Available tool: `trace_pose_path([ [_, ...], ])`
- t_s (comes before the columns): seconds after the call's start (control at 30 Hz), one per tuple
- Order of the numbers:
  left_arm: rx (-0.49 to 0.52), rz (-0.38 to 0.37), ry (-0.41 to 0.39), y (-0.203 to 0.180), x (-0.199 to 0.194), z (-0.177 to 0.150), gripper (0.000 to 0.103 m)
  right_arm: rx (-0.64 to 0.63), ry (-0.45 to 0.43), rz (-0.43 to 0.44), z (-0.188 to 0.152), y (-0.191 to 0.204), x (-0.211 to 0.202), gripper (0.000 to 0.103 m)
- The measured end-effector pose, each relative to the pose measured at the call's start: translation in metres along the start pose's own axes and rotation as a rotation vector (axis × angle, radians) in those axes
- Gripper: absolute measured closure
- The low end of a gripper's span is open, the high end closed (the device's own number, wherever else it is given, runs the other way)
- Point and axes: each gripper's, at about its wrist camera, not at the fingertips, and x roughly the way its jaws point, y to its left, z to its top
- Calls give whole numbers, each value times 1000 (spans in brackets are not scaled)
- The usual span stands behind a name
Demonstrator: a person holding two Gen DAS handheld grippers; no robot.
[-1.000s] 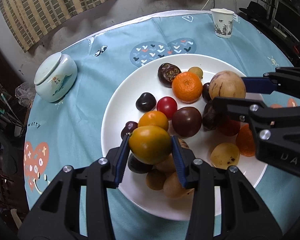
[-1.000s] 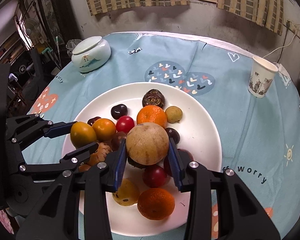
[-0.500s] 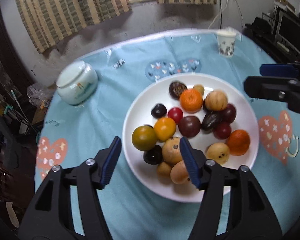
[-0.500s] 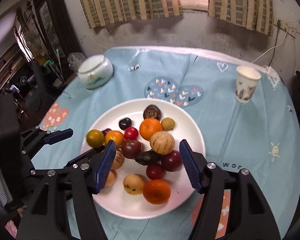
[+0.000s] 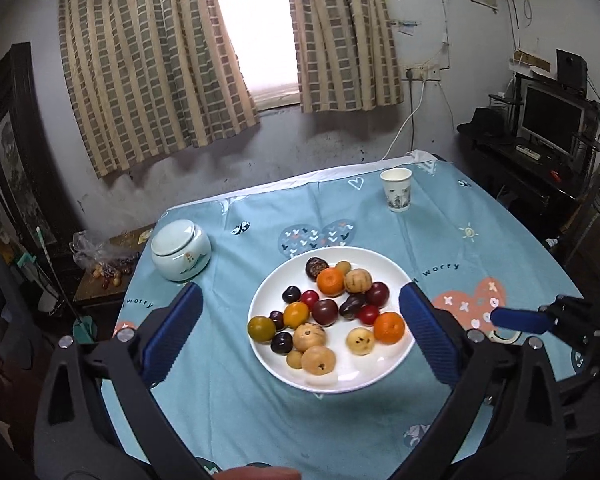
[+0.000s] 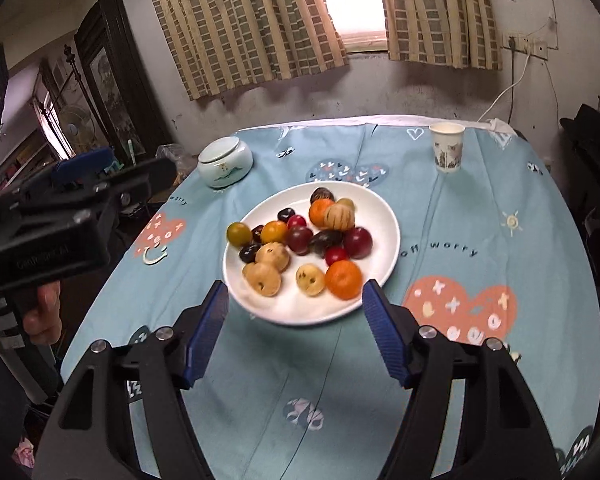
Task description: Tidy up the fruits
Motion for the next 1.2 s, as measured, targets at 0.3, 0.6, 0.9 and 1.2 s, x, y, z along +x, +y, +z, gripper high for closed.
trace_pose_path([
  [0.3, -36, 1, -11, -7, -19, -1, 3, -91, -62, -68, -4, 19, -26, 33],
  [0.6, -58, 11, 1, -3, -27, -5, 3, -181, -64, -92, -10, 39, -29, 33],
  [0.9, -160, 60, 11, 15, -30, -12, 3, -182, -37, -89, -17, 46, -24, 33],
  [1.2, -190, 84, 58, 27, -22, -16, 3, -155, -47, -159, -9, 50, -20, 33],
])
